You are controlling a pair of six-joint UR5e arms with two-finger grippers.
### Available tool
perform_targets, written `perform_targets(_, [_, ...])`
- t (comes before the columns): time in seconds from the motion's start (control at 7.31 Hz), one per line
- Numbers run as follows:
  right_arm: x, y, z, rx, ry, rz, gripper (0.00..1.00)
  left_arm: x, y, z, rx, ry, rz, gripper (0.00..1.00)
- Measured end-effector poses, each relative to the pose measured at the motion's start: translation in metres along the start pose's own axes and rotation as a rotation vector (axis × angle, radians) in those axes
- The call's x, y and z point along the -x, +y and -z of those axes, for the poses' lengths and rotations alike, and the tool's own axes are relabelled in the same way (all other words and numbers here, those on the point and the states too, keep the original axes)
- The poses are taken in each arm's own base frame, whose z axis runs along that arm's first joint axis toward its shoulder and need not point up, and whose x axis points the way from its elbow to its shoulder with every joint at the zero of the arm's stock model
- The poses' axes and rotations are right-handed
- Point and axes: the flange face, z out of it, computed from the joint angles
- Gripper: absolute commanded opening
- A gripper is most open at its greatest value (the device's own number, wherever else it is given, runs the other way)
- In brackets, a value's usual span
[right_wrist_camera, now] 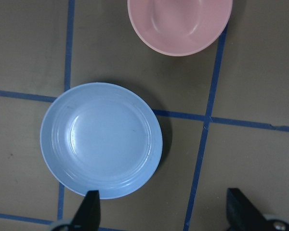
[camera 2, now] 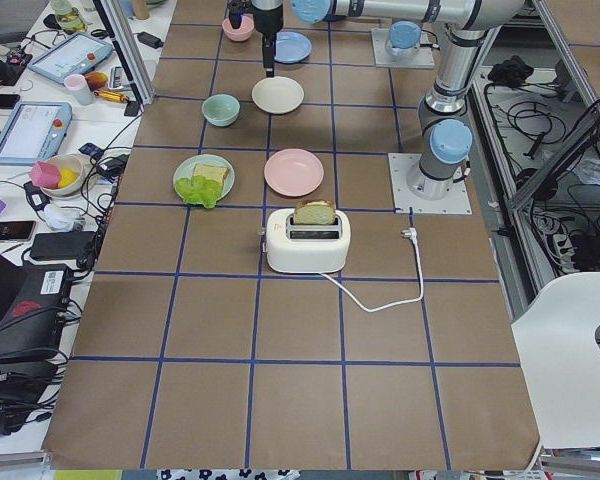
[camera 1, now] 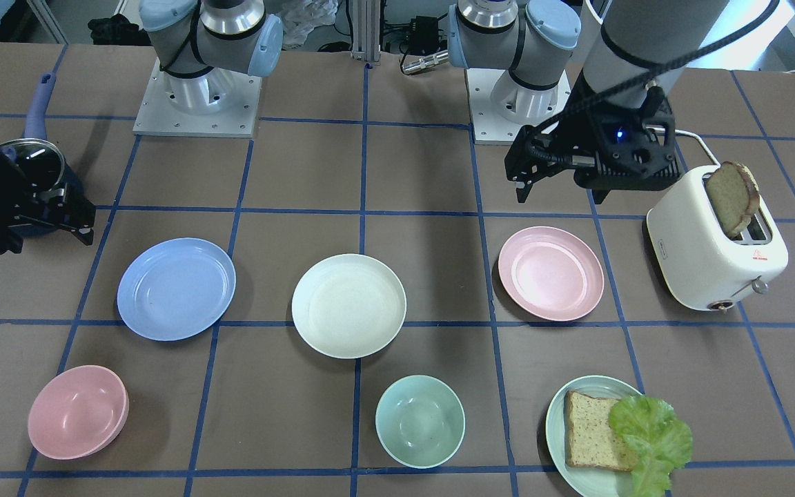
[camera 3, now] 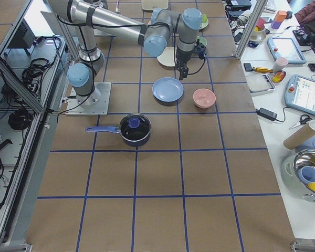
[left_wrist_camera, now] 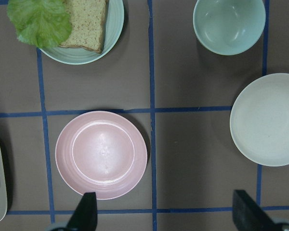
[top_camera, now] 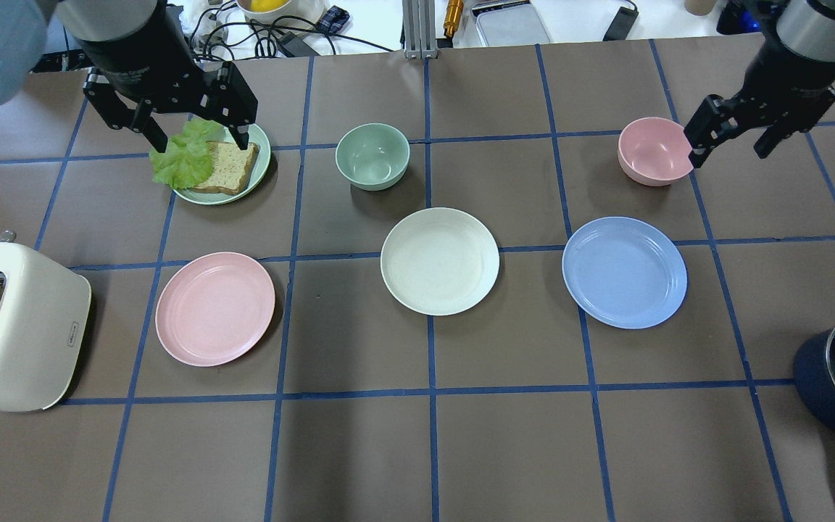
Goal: Stack three plates with pink and blue
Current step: 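Grasp the pink plate with the left gripper while the right grasps the blue plate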
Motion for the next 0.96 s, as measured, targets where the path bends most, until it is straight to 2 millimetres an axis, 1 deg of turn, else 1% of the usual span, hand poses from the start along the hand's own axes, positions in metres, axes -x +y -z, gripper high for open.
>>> perform_targets(0.14, [-0.009,0.005,-0.02,-0.007,-0.001,-0.003,0.9,0.001,0.0,-0.026,0.024,0.0,-0.004,1.0])
perform_targets(0.27, [-0.011,0.01,-0.042,-0.02,0.004,0.002,0.9,0.002,-0.002,-0.061,0.026,-0.002,-0.005,1.0])
perform_targets(0.41, [-0.011,0.015,-0.066,-0.044,0.016,0.017,0.85,0.004,0.001,-0.103,0.011,-0.004,-0.002,1.0])
perform_targets(0.55, [-0.009,0.02,-0.088,-0.068,0.029,0.029,0.82,0.006,0.01,-0.149,-0.012,-0.005,0.002,1.0])
perform_targets(0.68, [-0.006,0.025,-0.104,-0.078,0.032,0.032,0.8,0.008,0.023,-0.192,-0.038,-0.007,-0.006,1.0])
perform_targets(0.82, [-0.006,0.026,-0.115,-0.076,0.027,0.032,0.8,0.008,0.039,-0.229,-0.052,-0.009,-0.032,0.94])
perform_targets(0.96, [-0.007,0.025,-0.125,-0.07,0.009,0.026,0.8,0.008,0.05,-0.254,-0.062,-0.01,-0.052,0.8])
